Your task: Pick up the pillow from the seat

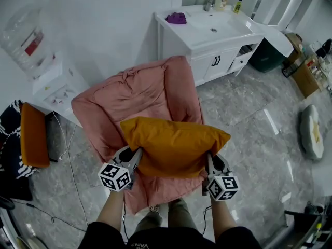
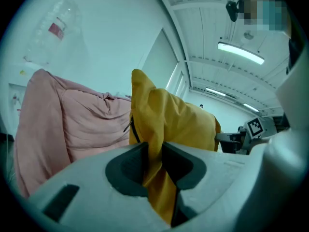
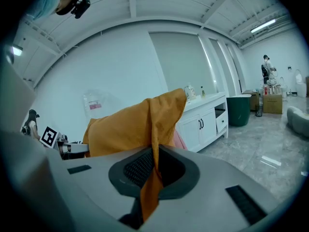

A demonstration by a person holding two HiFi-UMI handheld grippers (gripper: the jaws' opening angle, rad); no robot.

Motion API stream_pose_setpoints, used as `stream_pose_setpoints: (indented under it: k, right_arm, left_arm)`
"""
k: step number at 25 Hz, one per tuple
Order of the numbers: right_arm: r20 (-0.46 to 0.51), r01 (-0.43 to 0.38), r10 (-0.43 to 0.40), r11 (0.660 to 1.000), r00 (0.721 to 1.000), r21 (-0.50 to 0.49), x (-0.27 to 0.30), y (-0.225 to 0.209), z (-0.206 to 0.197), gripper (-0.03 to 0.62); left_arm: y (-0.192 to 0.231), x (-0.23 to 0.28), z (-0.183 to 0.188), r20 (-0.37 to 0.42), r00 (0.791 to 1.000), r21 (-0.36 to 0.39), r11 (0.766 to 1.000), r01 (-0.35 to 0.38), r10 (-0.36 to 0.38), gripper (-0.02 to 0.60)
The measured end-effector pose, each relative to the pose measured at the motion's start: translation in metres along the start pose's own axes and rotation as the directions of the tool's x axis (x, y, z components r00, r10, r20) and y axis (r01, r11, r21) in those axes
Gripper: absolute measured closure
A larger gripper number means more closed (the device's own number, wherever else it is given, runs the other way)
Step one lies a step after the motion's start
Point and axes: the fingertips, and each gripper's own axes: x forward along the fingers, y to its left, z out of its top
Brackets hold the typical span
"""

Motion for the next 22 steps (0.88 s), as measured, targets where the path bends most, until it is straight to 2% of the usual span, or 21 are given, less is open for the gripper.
stream_pose_setpoints:
  k: [4,11,16,22]
  right_arm:
    - [0.061,0.01,-0.009,1.0,0.998,-0.02,-0.03,0.016,0.016,0.571]
    - [0.203,0.028,-0.012,0.997,0.979,-0.077,-0.084,0.049,0.069,0.571]
    - [0.286,0.038,-0.005,0.993,0.958,-0.11,-0.122,0.07,0.1,0.571]
    - [0.368,0.042,0.008,0.991,0.93,-0.128,-0.157,0.096,0.132,0.571]
  left_arm:
    - [-0.02,-0.03,0.011,0.042,0.999,0.033,0.999,0.002,-0.003,0.483]
    - [-0.057,-0.079,0.053,0.121,0.991,0.11,0.993,0.039,-0.053,0.485]
    - [-0.084,-0.111,0.091,0.192,0.976,0.189,0.979,0.069,-0.106,0.485]
    - [-0.107,-0.15,0.136,0.262,0.954,0.276,0.959,0.069,-0.144,0.485]
